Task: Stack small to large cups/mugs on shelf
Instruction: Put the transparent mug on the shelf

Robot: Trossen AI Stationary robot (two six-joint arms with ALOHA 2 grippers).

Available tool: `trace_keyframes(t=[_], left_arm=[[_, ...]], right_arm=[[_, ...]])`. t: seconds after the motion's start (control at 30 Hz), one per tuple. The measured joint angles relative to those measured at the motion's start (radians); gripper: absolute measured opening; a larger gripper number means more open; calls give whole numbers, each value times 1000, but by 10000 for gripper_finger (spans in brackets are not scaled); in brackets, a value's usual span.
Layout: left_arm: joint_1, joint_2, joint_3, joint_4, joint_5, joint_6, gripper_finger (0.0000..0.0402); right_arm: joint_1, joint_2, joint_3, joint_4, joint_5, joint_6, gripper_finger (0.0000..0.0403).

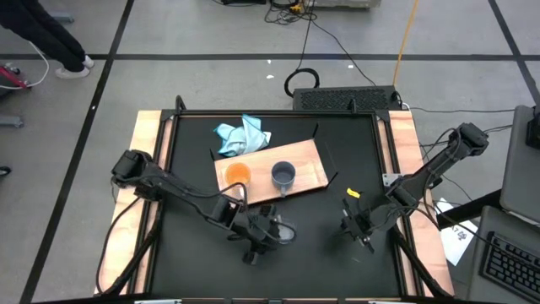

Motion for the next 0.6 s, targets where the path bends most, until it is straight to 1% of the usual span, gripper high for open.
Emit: trace_keyframes(t=[0.1, 0.17, 0.23, 0.37, 0.6], left_arm=[[6, 47, 4, 22, -4, 11, 189], [14, 72, 11, -6, -18, 20, 189], [19, 83, 22, -20, -42, 18, 189], [27, 83, 28, -26, -49, 21, 189], [38, 85, 27, -66, -1, 47, 189]], right_arm=[[0, -9, 0, 5, 0, -2, 0], [0, -17, 0, 11, 0, -2, 0], [0, -25, 0, 16, 0, -2, 0], [2, -37, 0, 13, 0, 3, 0], [2, -38, 0, 13, 0, 4, 0]])
